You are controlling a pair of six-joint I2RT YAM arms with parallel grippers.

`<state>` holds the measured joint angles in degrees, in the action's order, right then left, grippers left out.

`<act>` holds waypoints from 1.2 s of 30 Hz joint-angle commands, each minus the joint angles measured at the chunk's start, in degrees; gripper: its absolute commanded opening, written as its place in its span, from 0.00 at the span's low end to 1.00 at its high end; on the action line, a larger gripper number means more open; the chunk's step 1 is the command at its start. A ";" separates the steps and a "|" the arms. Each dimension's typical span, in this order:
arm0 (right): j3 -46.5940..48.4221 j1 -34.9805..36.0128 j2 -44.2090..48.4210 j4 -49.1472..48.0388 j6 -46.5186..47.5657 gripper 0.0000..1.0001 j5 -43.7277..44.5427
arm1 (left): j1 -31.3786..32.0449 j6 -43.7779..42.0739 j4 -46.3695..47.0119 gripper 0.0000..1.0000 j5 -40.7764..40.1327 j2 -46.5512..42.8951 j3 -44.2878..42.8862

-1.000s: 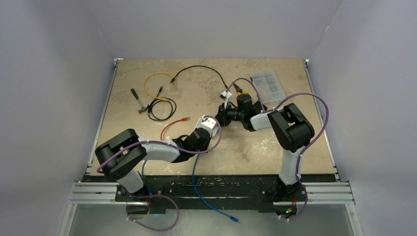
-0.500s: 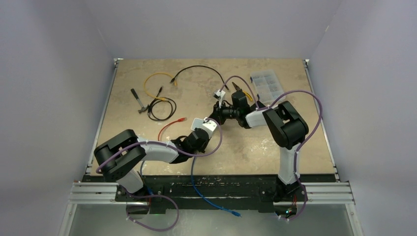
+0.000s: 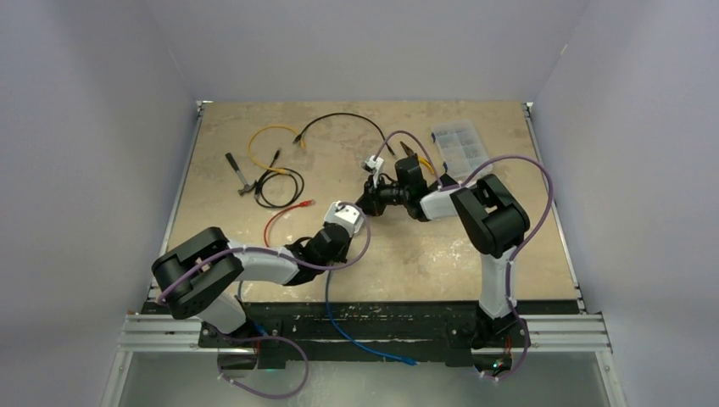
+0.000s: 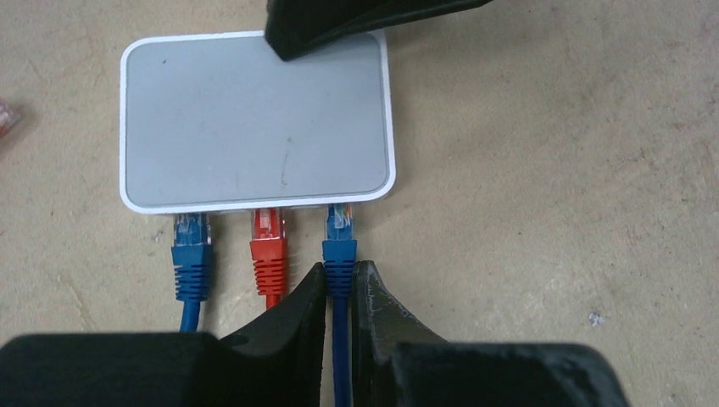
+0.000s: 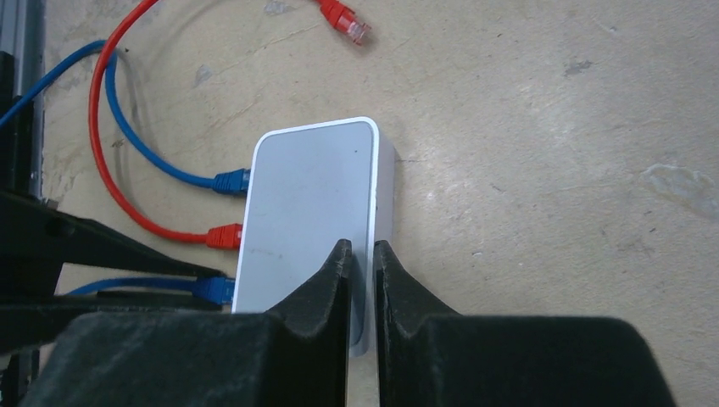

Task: Insert the plug into the switch port
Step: Insert the connector into the switch port.

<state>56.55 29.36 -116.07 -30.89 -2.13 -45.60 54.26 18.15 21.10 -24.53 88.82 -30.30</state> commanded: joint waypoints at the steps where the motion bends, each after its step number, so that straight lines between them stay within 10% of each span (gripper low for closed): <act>1: -6.51 5.42 1.23 13.03 -4.55 0.02 -9.53 | -3.48 0.57 13.51 0.00 -0.85 -5.33 3.63; 20: -17.02 -2.59 11.31 -6.00 -25.75 0.81 -5.83 | -3.51 0.12 18.12 0.00 13.19 -19.63 16.57; 36: -14.46 -3.11 2.08 -16.72 -40.86 0.85 -7.57 | -3.44 -1.17 28.29 0.00 19.56 -18.30 21.14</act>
<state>41.25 25.87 -111.35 -45.54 -39.90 -51.64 51.00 18.24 40.23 -7.53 70.46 -10.00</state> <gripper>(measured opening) 0.851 0.121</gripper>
